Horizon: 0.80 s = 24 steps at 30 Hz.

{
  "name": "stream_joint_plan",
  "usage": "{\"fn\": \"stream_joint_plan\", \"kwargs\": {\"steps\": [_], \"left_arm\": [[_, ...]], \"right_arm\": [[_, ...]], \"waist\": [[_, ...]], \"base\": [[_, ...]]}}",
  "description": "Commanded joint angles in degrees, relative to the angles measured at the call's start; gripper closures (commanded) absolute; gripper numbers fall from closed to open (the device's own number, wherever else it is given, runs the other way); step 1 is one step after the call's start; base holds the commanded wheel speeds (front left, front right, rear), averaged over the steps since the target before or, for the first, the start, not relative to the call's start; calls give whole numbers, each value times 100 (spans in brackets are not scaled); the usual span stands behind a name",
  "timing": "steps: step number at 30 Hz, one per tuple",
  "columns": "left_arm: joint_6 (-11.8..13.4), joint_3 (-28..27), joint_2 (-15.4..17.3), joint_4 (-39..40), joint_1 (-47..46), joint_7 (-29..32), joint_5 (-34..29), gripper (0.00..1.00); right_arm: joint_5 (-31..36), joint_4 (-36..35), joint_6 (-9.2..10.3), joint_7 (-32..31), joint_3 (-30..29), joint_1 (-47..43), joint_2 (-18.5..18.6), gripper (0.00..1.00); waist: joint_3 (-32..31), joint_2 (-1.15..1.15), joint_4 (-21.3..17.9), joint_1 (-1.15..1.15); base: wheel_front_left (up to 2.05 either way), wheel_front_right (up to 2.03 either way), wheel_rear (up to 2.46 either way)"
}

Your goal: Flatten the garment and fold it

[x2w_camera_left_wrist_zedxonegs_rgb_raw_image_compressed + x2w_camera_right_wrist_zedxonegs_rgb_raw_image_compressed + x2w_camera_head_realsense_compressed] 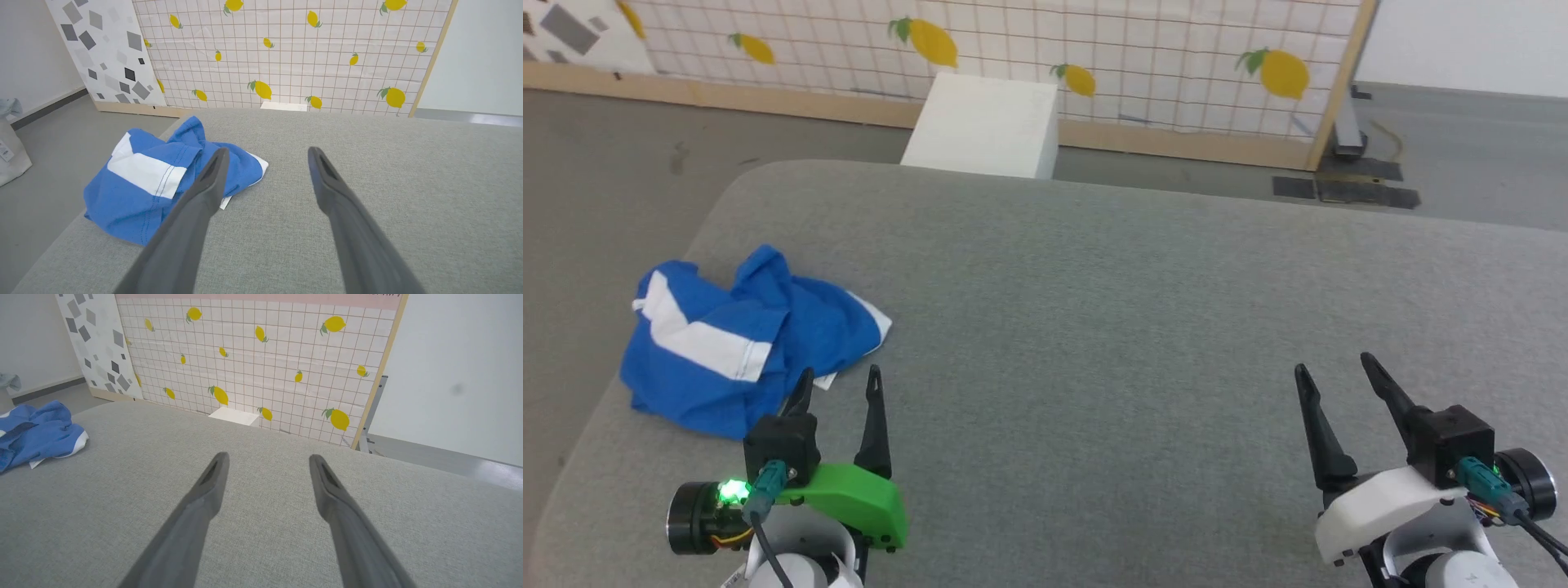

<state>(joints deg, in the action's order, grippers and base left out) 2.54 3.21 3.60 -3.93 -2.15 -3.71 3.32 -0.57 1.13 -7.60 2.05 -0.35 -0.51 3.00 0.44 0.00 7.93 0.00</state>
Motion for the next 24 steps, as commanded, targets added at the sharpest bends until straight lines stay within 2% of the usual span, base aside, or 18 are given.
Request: {"fn": "stream_joint_plan", "kwargs": {"steps": [1,24], "left_arm": [[43,32,41,-39,-118,-68,106,0],[273,188,134,-262,-183,-338,365,0]], "right_arm": [[-38,18,3,65,0,117,-4,0],[-75,107,5,227,47,206,-6,0]], "waist": [[15,0,140,0],[-19,0,908,0]], "base": [[0,0,0],[0,0,0]]}}
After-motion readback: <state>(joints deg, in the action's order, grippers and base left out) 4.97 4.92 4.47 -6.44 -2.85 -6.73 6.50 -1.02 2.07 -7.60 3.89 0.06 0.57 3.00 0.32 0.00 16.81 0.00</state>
